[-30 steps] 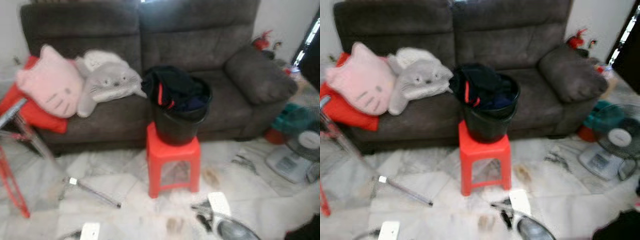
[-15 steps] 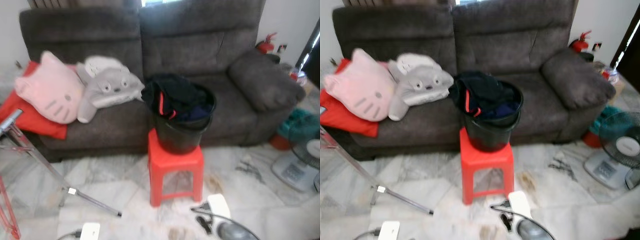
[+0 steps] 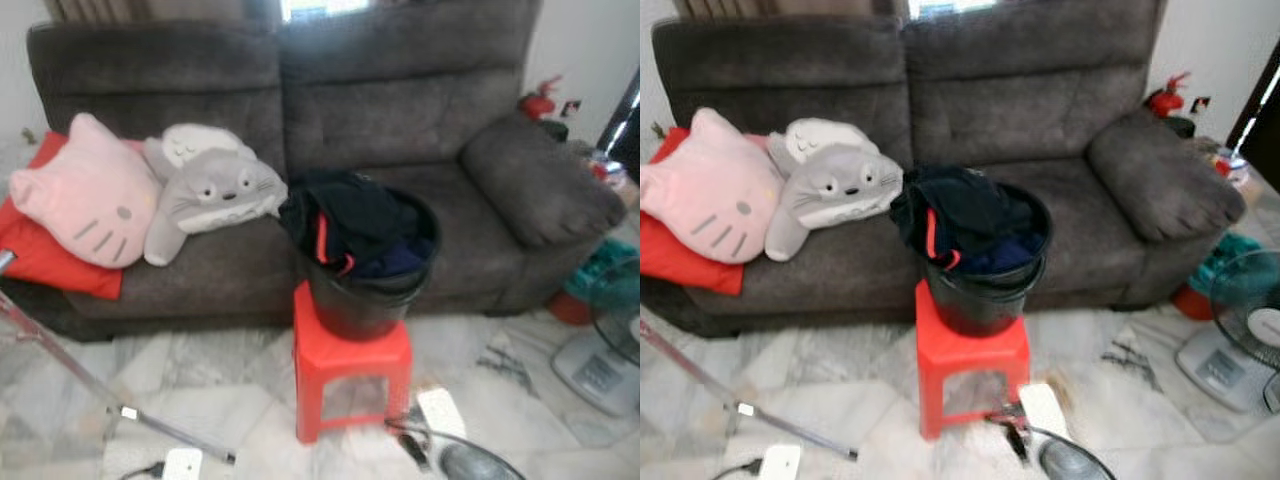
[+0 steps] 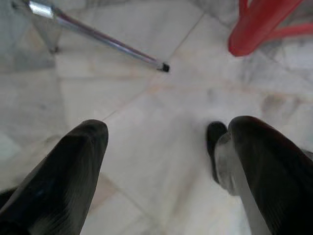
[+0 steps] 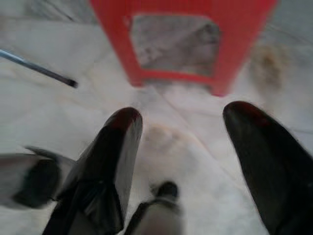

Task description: Hang hanger

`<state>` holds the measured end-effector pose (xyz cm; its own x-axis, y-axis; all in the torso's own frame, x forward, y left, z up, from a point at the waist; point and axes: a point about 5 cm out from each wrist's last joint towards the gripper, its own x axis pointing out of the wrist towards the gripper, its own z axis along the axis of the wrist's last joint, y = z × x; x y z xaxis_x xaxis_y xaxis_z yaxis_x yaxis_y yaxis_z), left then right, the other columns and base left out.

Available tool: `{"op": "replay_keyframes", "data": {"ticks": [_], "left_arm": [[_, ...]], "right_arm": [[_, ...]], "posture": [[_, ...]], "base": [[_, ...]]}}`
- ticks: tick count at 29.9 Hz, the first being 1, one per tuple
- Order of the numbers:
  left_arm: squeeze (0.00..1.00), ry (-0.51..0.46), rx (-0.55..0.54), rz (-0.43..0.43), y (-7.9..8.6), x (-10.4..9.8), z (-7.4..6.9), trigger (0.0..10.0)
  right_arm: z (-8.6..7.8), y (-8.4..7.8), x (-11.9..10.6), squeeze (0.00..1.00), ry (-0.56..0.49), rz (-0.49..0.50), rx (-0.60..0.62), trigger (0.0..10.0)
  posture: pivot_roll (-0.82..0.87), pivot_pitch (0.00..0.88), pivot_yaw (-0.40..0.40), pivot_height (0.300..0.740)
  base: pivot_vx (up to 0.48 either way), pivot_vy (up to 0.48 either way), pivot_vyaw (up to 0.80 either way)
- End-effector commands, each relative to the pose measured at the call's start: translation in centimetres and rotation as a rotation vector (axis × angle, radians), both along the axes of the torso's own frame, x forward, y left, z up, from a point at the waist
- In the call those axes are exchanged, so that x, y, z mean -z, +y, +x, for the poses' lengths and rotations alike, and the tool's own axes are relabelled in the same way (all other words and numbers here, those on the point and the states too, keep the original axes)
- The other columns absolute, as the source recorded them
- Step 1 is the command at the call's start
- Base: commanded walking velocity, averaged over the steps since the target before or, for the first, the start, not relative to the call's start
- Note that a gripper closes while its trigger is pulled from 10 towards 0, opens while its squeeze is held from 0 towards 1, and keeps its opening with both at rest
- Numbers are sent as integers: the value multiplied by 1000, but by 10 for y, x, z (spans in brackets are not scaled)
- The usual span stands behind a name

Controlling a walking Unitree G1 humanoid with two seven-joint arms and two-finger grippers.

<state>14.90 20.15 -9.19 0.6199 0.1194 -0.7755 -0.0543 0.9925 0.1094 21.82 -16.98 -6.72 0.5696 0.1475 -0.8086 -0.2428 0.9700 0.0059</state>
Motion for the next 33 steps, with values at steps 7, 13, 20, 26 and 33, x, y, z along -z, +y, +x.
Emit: {"op": "replay_keyframes", "data": {"ticks": [7,13,20,26,33], "left_arm": [[0,10,36,0,-4,1,1,10000],[0,15,32,4,-3,1,0,10000],[0,17,38,11,-3,1,-2,10000],[0,17,41,20,-2,2,-3,10000],[0,32,44,35,2,3,-8,10000]], "right_arm": [[-6,-9,3,0,19,-14,33,10000],[-5,-10,2,0,2,-36,27,10000],[0,-11,-2,0,-101,-61,54,10000],[2,-11,-5,0,-176,-61,98,10000],[5,-11,-11,0,-279,-63,116,10000]], "posture": [[-126,0,72,732],[-135,0,72,732],[-162,0,67,732],[-193,0,72,732],[-217,0,72,732]], "base": [[84,0,0],[0,0,0],[0,0,0],[0,0,0],[0,0,0]]}}
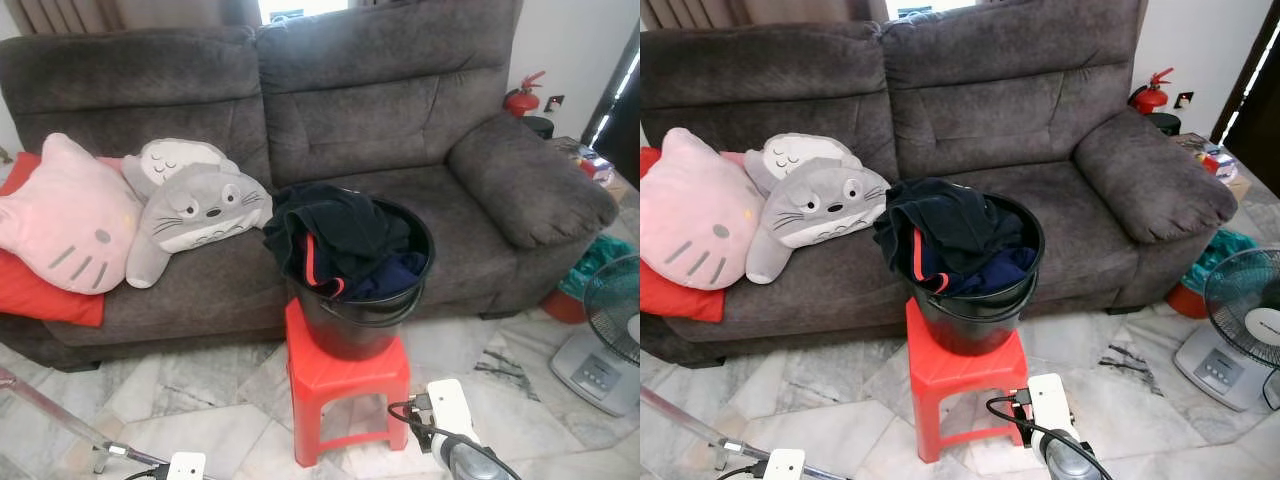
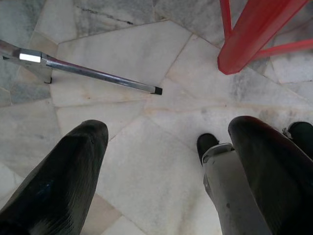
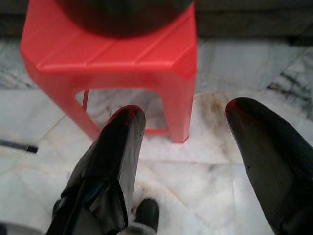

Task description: Hang hanger

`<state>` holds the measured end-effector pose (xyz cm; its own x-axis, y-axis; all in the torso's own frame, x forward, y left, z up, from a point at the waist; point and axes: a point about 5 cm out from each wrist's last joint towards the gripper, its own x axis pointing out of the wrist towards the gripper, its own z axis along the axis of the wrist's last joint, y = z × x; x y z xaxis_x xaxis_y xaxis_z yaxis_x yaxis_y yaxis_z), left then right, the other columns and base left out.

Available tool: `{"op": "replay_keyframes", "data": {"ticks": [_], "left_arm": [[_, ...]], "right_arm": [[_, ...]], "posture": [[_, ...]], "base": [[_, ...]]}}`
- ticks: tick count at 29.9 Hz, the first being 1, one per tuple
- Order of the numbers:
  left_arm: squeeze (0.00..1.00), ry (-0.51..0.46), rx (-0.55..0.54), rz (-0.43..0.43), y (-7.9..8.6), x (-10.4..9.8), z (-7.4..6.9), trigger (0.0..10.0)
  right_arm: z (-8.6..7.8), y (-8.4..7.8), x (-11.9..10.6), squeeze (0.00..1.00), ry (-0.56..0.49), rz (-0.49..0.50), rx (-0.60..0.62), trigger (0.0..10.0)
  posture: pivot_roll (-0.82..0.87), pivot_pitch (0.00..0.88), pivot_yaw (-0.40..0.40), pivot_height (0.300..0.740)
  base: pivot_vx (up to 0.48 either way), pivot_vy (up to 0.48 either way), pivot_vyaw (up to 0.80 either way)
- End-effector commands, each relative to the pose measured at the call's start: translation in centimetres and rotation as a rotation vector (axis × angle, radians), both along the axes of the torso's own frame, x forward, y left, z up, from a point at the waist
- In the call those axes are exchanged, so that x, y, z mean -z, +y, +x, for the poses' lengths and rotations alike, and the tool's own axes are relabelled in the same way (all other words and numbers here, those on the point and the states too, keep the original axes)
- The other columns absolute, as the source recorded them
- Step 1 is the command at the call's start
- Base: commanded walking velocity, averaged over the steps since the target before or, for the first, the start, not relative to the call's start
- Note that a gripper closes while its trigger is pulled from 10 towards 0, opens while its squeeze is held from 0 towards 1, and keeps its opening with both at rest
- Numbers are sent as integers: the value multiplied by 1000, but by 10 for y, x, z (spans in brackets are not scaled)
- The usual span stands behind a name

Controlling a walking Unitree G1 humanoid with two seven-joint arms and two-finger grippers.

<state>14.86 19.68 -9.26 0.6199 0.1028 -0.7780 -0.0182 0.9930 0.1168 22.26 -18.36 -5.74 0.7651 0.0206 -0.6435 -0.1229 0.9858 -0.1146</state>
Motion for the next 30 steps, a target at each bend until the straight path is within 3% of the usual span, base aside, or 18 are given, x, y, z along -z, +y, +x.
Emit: {"op": "replay_keyframes", "data": {"ticks": [1,11,12,13,15,16,17,18,28,30], "left_arm": [[0,28,8,29,7,2,-8,10000],[0,38,15,32,7,3,-11,10000],[0,40,17,32,7,3,-11,10000],[0,41,18,31,7,4,-12,10000],[0,41,17,30,7,4,-12,10000],[0,42,18,29,6,4,-12,10000],[0,42,19,29,6,4,-12,10000],[0,42,19,28,6,4,-12,10000],[0,44,22,26,5,4,-12,10000],[0,48,12,24,5,4,-12,10000]], "right_arm": [[0,3,-1,0,-31,23,22,10000],[2,3,-4,0,-81,-16,-2,10000],[7,0,-14,0,-180,12,-4,10000],[10,-6,-39,0,-359,39,-29,10000],[8,-8,-52,0,-419,43,-30,10000],[13,-15,-69,0,-558,-149,-120,10000],[15,-16,-79,0,-658,-256,-194,10000],[12,-15,-77,0,-682,-276,-218,10000],[1,-4,-86,0,-696,-272,-203,10000],[31,-4,-113,0,-673,-200,-138,10000]], "posture": [[-217,0,72,732],[-232,0,70,732],[-236,0,71,732],[-236,0,71,732],[-241,0,71,732],[-241,0,71,732],[-241,0,71,732],[-241,0,71,732],[-240,0,70,732],[-244,0,67,732]], "base": [[0,0,0],[0,0,0],[0,0,0],[0,0,0],[0,0,0],[0,0,0],[0,0,0],[0,0,0],[0,0,0],[0,0,0]]}}
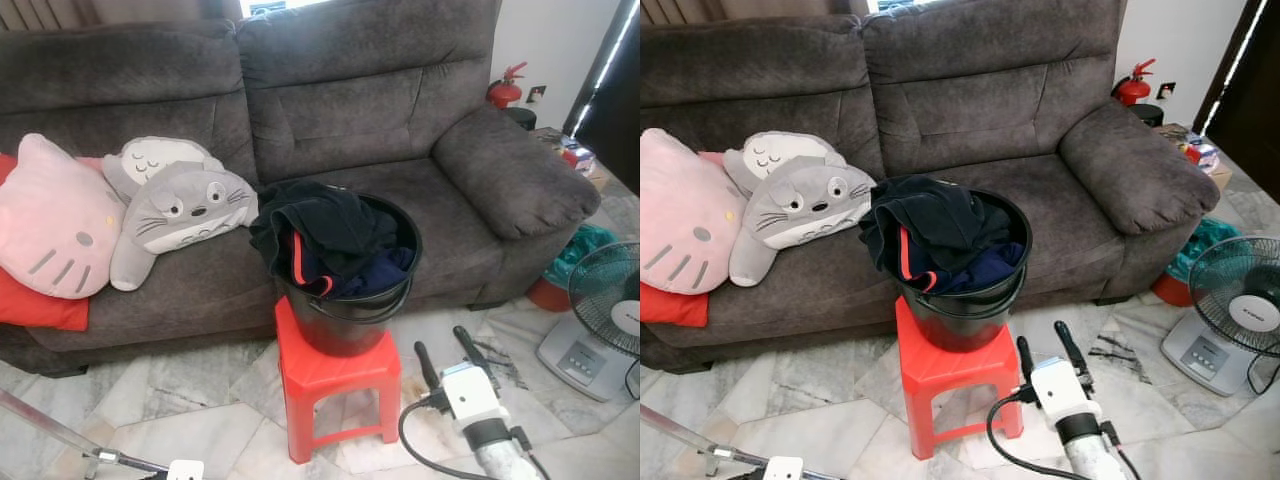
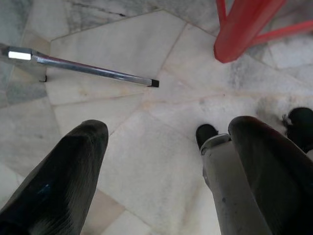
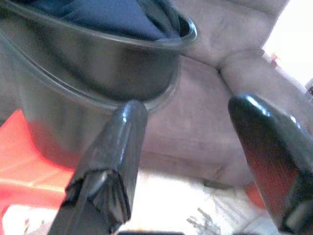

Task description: Hang hanger

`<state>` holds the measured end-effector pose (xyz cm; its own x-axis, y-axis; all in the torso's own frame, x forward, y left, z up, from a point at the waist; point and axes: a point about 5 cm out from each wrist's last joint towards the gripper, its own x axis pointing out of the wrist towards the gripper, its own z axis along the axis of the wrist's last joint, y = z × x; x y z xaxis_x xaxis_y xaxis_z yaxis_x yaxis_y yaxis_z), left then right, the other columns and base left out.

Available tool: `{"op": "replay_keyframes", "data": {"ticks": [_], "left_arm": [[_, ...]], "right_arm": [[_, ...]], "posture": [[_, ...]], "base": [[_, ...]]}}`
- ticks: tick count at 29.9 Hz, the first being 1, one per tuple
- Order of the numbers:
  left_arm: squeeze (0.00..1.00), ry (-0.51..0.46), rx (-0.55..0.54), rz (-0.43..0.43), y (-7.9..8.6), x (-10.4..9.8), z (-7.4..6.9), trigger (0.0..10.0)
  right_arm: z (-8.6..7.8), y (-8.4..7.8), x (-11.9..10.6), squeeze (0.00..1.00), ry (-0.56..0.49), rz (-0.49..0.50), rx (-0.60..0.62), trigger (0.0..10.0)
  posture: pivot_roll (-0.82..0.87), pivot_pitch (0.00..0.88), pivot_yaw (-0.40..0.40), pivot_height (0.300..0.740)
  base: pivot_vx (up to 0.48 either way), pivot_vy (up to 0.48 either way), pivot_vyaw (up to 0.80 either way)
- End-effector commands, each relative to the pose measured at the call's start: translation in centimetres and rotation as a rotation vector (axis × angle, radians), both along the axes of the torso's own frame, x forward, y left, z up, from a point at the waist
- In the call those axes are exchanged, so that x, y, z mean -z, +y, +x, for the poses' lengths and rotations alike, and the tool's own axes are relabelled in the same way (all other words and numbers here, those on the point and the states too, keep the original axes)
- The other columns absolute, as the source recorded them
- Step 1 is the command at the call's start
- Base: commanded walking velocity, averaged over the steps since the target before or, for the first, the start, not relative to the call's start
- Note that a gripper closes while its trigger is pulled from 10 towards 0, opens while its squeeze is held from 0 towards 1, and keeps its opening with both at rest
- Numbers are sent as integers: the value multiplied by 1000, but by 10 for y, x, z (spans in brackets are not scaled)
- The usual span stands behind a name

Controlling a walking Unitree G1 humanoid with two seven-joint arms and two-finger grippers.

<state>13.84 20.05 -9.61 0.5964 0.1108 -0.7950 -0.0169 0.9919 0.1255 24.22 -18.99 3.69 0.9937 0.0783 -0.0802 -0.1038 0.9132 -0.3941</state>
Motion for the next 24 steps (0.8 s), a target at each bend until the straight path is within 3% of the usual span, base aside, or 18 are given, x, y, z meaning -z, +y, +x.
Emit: {"op": "replay_keyframes", "data": {"ticks": [1,3,7,15,24], "left_arm": [[0,19,9,15,2,1,-2,10000],[0,19,1,16,3,1,-2,10000],[0,21,-3,17,4,1,-2,10000],[0,12,-20,14,7,0,-1,10000],[0,14,-48,6,8,0,0,10000]], "right_arm": [[25,7,-30,0,-74,103,-14,10000],[37,16,-48,0,-136,197,-50,10000],[40,22,-61,0,-167,226,-66,10000],[48,17,-64,0,-93,345,31,10000],[52,20,-73,0,-96,361,24,10000]], "posture": [[-245,0,70,732],[-249,0,72,732],[-251,0,75,732],[-245,0,76,732],[-240,0,80,732]], "base": [[0,0,0],[0,0,0],[0,0,0],[0,0,0],[0,0,0]]}}
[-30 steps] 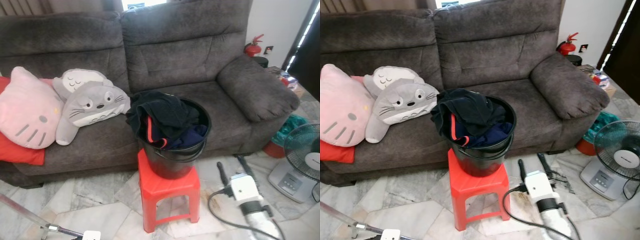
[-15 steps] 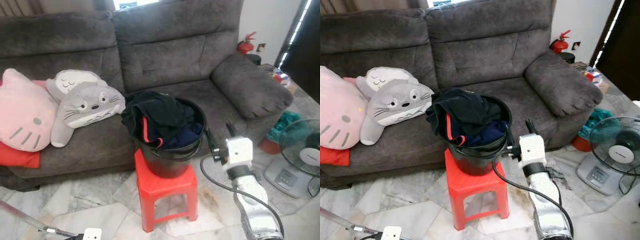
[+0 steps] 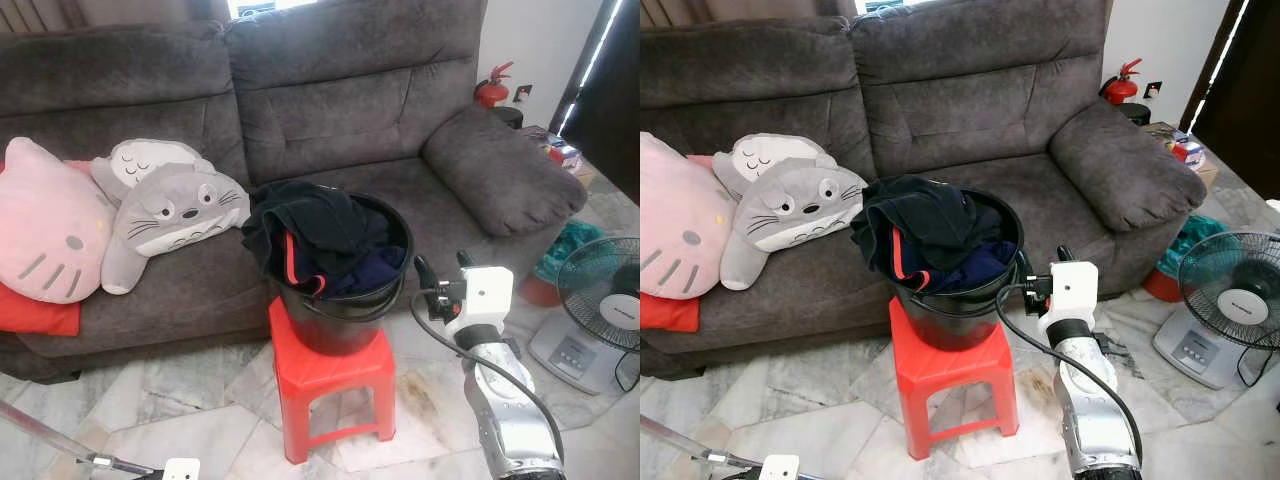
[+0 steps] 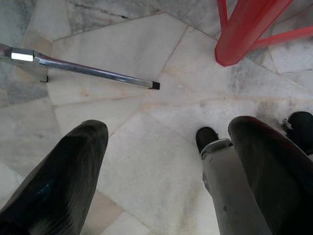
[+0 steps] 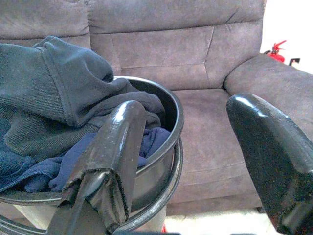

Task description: Hang hanger

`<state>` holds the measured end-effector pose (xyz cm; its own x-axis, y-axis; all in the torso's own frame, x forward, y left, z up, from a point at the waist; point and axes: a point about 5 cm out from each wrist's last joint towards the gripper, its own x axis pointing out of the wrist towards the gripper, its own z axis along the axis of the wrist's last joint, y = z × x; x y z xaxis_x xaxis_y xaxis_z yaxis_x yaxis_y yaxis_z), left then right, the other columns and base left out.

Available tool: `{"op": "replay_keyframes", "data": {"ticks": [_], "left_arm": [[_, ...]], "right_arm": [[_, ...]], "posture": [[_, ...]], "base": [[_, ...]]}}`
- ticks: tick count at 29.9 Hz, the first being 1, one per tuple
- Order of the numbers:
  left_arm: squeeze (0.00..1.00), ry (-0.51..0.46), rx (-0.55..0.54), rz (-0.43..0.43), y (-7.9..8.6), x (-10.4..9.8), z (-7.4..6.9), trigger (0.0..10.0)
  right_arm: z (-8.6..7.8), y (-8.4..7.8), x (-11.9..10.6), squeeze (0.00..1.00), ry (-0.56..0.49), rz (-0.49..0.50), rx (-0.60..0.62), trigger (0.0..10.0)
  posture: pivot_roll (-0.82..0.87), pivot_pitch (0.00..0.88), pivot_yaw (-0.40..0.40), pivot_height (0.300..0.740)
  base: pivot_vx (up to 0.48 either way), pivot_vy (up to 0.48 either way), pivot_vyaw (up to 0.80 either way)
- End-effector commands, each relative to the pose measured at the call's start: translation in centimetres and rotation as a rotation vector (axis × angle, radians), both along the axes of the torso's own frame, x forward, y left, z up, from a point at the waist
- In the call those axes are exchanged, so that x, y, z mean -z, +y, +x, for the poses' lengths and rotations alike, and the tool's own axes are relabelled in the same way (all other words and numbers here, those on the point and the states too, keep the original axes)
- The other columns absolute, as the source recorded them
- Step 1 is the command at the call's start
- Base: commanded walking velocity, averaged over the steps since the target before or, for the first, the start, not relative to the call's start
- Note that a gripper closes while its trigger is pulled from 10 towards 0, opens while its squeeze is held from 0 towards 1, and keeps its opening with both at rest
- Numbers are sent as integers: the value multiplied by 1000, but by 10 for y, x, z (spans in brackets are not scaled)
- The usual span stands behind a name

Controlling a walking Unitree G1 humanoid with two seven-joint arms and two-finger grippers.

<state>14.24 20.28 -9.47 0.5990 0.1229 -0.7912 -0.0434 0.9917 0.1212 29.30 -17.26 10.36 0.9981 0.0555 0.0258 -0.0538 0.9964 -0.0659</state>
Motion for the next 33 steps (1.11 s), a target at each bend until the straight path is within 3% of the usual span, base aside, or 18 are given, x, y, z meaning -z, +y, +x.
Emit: {"op": "replay_keyframes", "data": {"ticks": [1,14,33], "left_arm": [[0,21,-24,9,6,1,-4,10000],[0,20,-26,4,5,1,-3,10000],[0,20,-58,-6,6,1,-4,10000]], "right_arm": [[1,2,-6,0,-12,16,-3,10000],[3,2,-9,0,-6,41,9,10000],[8,3,-13,0,-13,45,4,10000]], "posture": [[-240,0,80,732],[-240,0,80,732],[-226,0,78,732]], "base": [[0,0,0],[0,148,0],[0,0,0]]}}
